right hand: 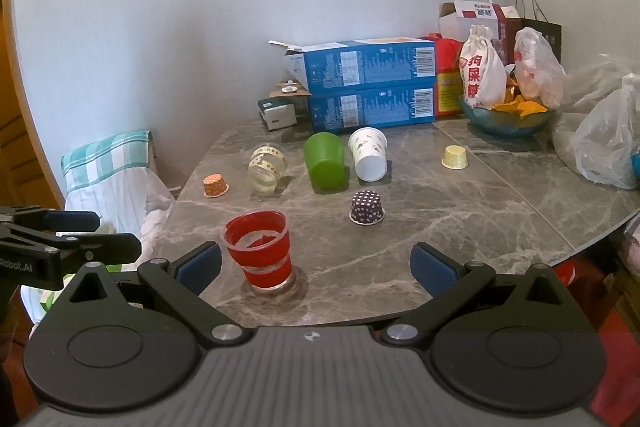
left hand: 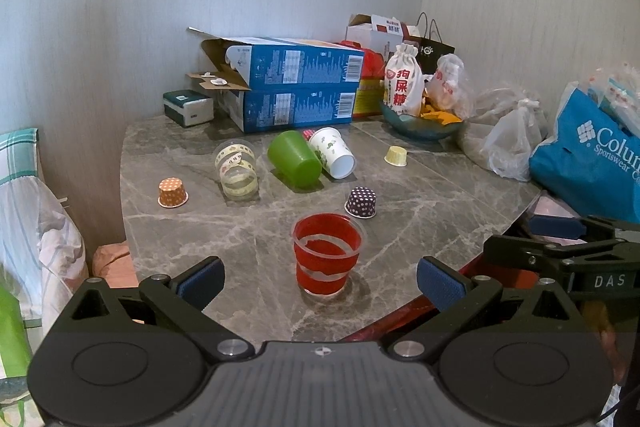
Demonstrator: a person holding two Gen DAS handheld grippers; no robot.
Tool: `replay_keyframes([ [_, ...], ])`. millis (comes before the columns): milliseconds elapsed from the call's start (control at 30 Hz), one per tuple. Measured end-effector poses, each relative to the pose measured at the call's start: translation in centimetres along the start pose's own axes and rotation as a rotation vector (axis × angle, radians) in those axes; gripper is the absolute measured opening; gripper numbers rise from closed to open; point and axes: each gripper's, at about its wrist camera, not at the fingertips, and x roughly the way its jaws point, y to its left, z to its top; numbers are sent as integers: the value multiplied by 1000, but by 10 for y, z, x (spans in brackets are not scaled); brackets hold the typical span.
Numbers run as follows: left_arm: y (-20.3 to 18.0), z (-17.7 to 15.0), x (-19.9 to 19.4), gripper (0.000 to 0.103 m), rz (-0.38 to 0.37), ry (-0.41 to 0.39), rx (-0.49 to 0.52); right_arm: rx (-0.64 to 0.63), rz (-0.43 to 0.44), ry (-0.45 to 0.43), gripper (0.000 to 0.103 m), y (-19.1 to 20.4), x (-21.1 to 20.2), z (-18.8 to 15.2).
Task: Flip cup upright
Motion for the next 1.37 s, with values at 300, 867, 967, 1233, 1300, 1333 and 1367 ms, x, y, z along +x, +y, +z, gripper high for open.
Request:
replay_keyframes([
  [300, -1, 0, 1, 103, -2, 2, 1, -5, 0, -4, 102, 0, 0, -1],
  [867, -1, 0, 3, 103, -4, 3, -3, -3, 0, 1, 102, 0, 0, -1],
  [967, -1, 0, 3, 103, -3, 3, -2, -4, 0, 1, 102, 0, 0, -1],
  [1233, -3, 1, 5, 103, 1, -2, 6, -5, 6, 6, 102, 2, 3, -2],
  [1300, -3, 2, 6, 103, -2, -3, 7, -3, 5, 11, 102, 2, 5, -3],
  [1333, -3, 1, 6, 103, -2, -4, 7, -2, 5, 15, 102, 2, 6, -3],
  [1367, -3, 1, 6, 103, 0, -5, 5, -2, 6, 17, 102, 3, 7, -3],
])
